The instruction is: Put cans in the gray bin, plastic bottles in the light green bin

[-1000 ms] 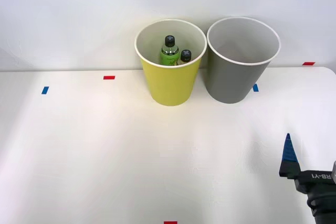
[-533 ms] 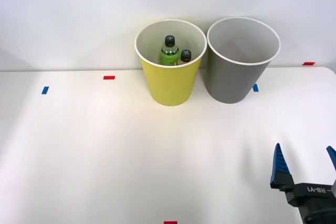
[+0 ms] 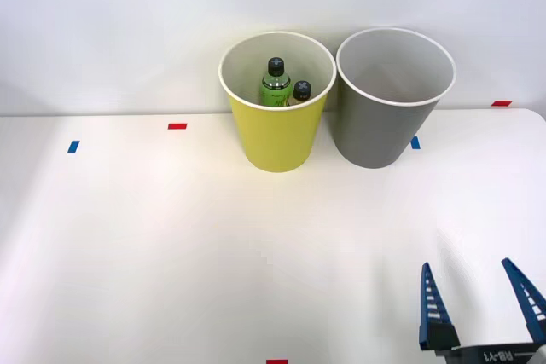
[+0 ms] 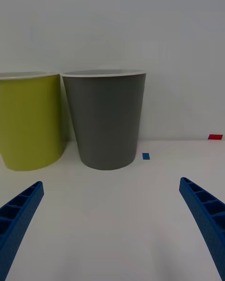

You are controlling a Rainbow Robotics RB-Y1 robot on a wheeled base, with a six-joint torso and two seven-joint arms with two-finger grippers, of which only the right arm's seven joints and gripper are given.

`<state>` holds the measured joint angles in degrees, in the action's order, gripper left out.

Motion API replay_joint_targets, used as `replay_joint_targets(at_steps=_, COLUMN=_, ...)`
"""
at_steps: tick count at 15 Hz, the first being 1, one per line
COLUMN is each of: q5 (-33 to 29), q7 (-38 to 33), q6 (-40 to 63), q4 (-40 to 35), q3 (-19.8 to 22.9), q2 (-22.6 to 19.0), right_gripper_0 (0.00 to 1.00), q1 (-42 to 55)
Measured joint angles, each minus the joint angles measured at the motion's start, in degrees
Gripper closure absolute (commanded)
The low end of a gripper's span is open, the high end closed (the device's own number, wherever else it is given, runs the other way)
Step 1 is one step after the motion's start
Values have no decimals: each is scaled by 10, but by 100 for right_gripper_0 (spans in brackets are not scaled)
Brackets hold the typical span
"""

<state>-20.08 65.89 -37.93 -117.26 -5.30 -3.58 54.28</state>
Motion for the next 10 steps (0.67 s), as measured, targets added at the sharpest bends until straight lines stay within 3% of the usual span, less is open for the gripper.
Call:
replay_joint_targets(at_steps=6, q5=81, q7=209, q6=-71, q4=77, q3=-19, q2=9, right_gripper_0=0, q1=22)
replay_joint_targets(at_steps=10, q5=131, q7=279, q6=-83, q4=85, q3=-64, q2=3, right_gripper_0=0, q1=51)
